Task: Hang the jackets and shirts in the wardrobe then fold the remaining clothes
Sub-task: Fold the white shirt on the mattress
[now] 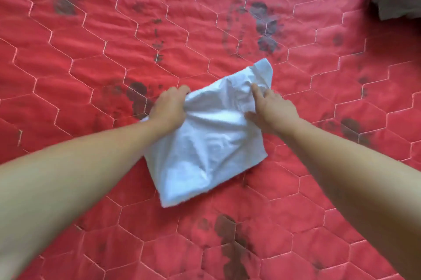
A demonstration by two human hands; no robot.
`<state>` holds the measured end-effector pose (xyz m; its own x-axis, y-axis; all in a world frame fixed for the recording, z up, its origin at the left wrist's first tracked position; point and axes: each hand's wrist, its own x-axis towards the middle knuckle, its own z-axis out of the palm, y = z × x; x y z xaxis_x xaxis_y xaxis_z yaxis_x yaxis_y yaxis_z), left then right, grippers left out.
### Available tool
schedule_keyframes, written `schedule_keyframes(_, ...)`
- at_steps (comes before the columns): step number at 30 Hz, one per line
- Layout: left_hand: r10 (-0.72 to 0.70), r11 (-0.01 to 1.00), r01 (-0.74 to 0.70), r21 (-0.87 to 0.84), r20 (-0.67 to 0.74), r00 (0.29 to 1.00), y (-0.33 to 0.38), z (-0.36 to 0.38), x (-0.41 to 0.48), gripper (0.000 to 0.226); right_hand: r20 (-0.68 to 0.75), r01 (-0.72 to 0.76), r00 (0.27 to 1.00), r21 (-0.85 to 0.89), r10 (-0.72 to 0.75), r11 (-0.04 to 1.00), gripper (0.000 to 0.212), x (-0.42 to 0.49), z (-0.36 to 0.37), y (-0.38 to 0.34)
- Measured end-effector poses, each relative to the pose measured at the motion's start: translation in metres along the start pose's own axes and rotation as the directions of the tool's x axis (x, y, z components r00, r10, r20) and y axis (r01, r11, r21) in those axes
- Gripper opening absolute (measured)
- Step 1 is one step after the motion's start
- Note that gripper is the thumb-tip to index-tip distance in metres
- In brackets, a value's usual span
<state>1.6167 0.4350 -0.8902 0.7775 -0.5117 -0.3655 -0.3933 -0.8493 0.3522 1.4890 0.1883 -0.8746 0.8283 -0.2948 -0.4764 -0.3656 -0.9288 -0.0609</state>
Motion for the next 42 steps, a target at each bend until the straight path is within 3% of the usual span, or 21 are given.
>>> schedule_keyframes(3,0.018,0.978,0.025,0.209,-0.201,0.979,-0.005,-0.035,0.036,0.07,-0.093,0.029,0.995,-0.117,-0.04,0.993,0.06,0.004,-0.006,-0.01)
schedule_keyframes(5,-0.07,0.974,0.107,0.201,-0.18,0.981,-0.008,-0.036,0.039,0.079,-0.249,0.113,0.953,-0.239,-0.173,0.964,0.05,0.009,-0.009,-0.02)
schedule_keyframes(7,-0.057,0.965,0.072,0.251,-0.068,0.996,-0.018,-0.018,0.029,0.081,-0.329,0.185,0.904,-0.273,-0.273,0.944,0.059,0.017,-0.007,-0.036)
schedule_keyframes(11,0.025,0.935,-0.022,0.353,-0.004,1.0,-0.055,0.012,0.017,0.078,-0.194,0.2,0.952,-0.198,-0.239,0.959,0.089,0.035,0.01,-0.079)
schedule_keyframes(18,0.101,0.92,-0.069,0.386,-0.063,0.993,-0.093,0.025,0.027,0.076,-0.101,0.104,0.989,-0.086,-0.112,0.991,0.094,0.059,0.048,-0.099)
schedule_keyframes(21,0.092,0.929,-0.082,0.362,-0.011,0.996,-0.09,0.014,0.029,0.076,-0.056,0.115,0.991,-0.055,-0.118,0.992,0.096,0.059,0.038,-0.096)
schedule_keyframes(26,0.174,0.889,-0.126,0.441,-0.07,0.982,-0.112,-0.002,0.028,0.071,-0.177,0.249,0.947,-0.116,-0.266,0.962,0.092,0.051,0.032,-0.107)
schedule_keyframes(29,0.135,0.882,-0.097,0.461,-0.051,0.99,-0.14,0.001,0.022,0.071,-0.155,0.346,0.914,-0.18,-0.374,0.921,0.087,0.047,0.049,-0.112)
schedule_keyframes(36,0.08,0.939,-0.047,0.342,-0.084,0.993,-0.148,0.011,0.018,0.07,-0.11,0.338,0.927,-0.171,-0.358,0.926,0.083,0.052,0.054,-0.105)
schedule_keyframes(38,0.065,0.948,-0.038,0.317,-0.076,0.995,-0.146,0.003,0.023,0.072,-0.182,0.318,0.922,-0.151,-0.342,0.936,0.081,0.05,0.045,-0.098)
schedule_keyframes(40,0.07,0.957,-0.03,0.287,-0.128,0.989,-0.141,-0.009,0.035,0.075,-0.292,0.192,0.929,-0.146,-0.228,0.97,0.079,0.051,0.038,-0.085)
schedule_keyframes(42,0.061,0.968,-0.024,0.251,-0.142,0.988,-0.136,-0.017,0.05,0.073,-0.315,0.04,0.946,-0.119,-0.076,0.992,0.081,0.056,0.037,-0.071)
